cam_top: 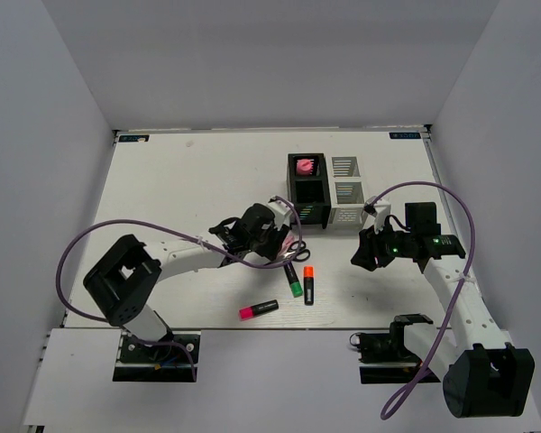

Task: Sort the stationery into containers
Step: Move the pen to the center of the board.

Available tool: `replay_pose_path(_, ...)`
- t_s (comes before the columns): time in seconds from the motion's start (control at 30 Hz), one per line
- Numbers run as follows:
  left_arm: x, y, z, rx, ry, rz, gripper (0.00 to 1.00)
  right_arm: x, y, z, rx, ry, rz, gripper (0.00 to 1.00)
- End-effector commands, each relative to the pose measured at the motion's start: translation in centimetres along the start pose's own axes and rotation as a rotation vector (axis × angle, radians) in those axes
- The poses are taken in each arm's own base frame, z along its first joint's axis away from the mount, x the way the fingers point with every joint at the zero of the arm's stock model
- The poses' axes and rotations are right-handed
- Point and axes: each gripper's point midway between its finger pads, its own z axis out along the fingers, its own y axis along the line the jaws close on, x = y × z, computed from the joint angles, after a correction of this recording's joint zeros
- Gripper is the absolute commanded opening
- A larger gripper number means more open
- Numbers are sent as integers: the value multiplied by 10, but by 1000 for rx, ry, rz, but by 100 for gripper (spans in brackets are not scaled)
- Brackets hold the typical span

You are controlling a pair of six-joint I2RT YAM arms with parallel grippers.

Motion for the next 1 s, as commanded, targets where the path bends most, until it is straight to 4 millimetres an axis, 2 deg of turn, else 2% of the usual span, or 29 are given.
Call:
replay_pose_path(0.0, -19, -7, 3, 32, -67, 9, 62, -11, 1, -4, -3, -23, -36, 53)
replay_pose_path(0.37, 2, -8, 29, 20, 12, 28, 62, -10, 1, -4, -5, -20, -36, 53)
replay_pose_path(0.73, 6, -1, 41, -12, 45, 58, 61, -9, 2, -4, -11, -21, -31, 54)
replay_pose_path(0.87, 12, 5, 44, -23, 70, 47, 58, -11, 3, -5, -9, -24, -34, 54)
replay_pose_path(0.97, 21, 10, 45, -25, 93, 35, 52, -10, 3, -5, -9, -22, -32, 54)
